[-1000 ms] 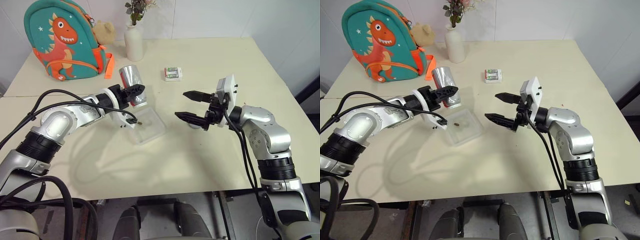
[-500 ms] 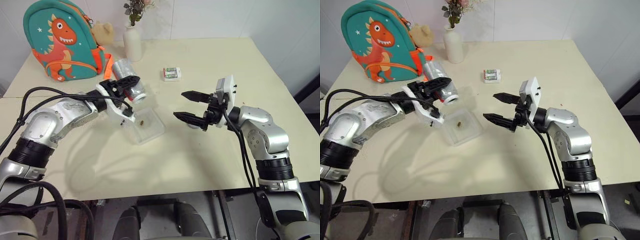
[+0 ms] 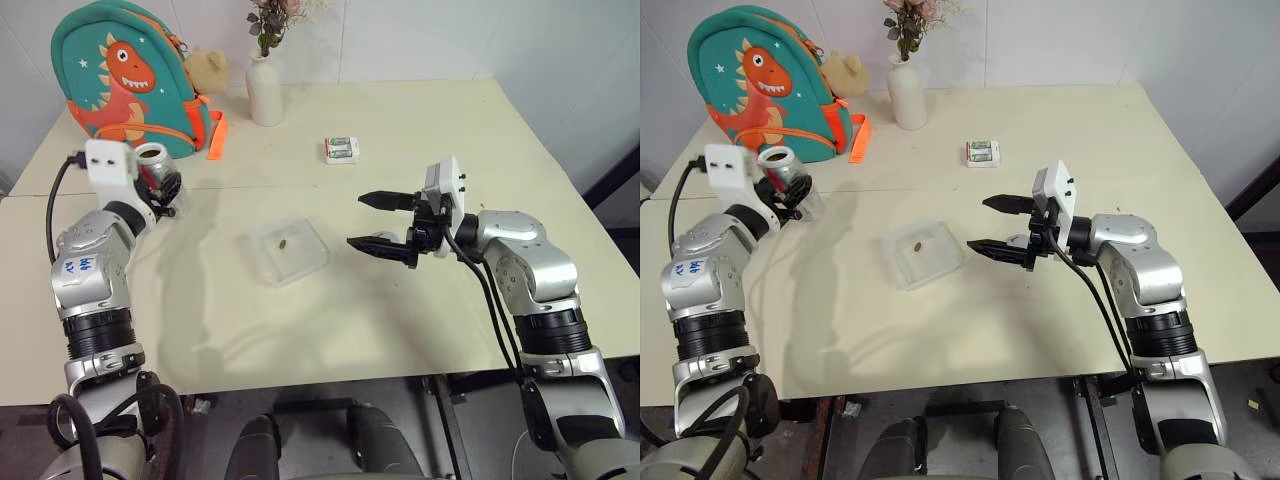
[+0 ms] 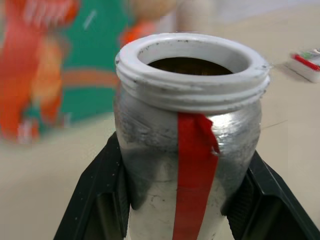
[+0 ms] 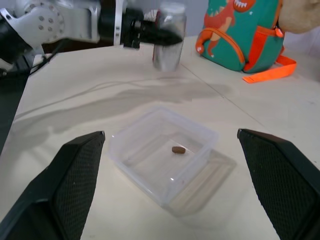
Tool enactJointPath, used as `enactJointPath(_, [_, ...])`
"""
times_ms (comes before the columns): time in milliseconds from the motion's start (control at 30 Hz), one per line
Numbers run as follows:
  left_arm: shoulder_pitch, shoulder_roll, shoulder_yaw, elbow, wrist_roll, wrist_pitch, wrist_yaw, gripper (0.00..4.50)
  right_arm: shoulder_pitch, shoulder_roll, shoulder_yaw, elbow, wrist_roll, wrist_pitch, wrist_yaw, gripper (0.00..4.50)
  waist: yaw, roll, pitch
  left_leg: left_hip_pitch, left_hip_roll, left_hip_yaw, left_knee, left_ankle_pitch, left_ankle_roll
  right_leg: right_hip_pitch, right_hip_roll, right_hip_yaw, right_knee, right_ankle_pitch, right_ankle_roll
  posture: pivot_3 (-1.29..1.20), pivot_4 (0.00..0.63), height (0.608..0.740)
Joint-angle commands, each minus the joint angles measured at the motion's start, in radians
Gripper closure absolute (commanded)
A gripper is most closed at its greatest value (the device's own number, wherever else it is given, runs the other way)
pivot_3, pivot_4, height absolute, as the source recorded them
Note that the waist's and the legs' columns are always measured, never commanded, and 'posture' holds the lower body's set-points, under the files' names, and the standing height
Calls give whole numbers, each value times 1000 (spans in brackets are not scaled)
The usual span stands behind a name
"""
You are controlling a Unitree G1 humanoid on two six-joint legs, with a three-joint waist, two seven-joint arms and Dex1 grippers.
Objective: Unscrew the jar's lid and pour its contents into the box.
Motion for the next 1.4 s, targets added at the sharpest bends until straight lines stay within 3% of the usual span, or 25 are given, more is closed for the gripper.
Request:
enactJointPath(33, [26, 22, 74, 72, -48, -129, 37, 2519, -30, -9, -5, -8, -3, -31, 18, 28, -1, 0, 0, 0, 0, 0, 0, 0, 0, 0, 0, 0, 0, 0, 0, 0, 150, 740])
enactJointPath(300, [121, 58, 89, 246, -63, -471, 27, 2519, -31, 0, -3, -4, -16, -40, 21, 28, 6, -1, 0, 0, 0, 0, -1, 0, -1, 0, 0, 0, -3, 0, 0, 0, 150, 740])
enactJointPath(500, [158, 79, 86, 321, -105, -521, -8, 2519, -30, 9, 0, -3, -24, -47, 24, 28, 6, -1, 0, 0, 0, 1, -2, 0, -1, 0, 0, 0, -3, 0, 0, 0, 150, 740])
enactJointPath(700, [207, 110, 76, 282, -111, -492, -3, 582, -27, 12, 6, 4, -31, -64, 39, 0, 1, -1, 0, 0, 0, 1, -3, 0, -1, 0, 0, 0, -4, 0, 0, 0, 150, 740])
enactJointPath(767, [245, 116, 72, 233, -114, -479, -6, 14, -22, 12, 6, 1, -31, -67, 43, 0, 1, -1, 0, 0, 0, 1, -4, 0, -1, 0, 0, 0, -4, 0, 0, 0, 150, 740])
enactJointPath(1067, [668, 138, 115, -327, -151, -314, -39, 14, 7, -19, -10, -1, -32, -96, 63, 0, 1, -1, -1, 0, 0, 3, -11, -1, -2, 0, -2, 0, -11, 0, -1, 0, 150, 740])
enactJointPath(1233, [910, 219, 110, -579, -169, -383, -258, 14, 31, -78, -19, 11, -35, -122, 109, 0, 4, -2, -1, 1, 1, 3, -16, -1, -2, -1, -3, -1, -17, -3, -7, 0, 150, 740])
enactJointPath(1300, [943, 266, 103, -634, -195, -423, -355, 14, 38, -114, -22, 25, -38, -126, 137, 0, 11, -2, -1, 0, 0, 4, -16, -1, -2, 0, -5, -1, -19, -9, -20, 0, 150, 740])
enactJointPath(1400, [939, 341, 88, -651, -229, -458, -486, 14, 49, -161, -37, 40, -43, -148, 166, 0, 8, -2, -1, 0, 0, 7, -16, -1, -2, 0, -6, -2, -24, -8, -22, 0, 150, 740])
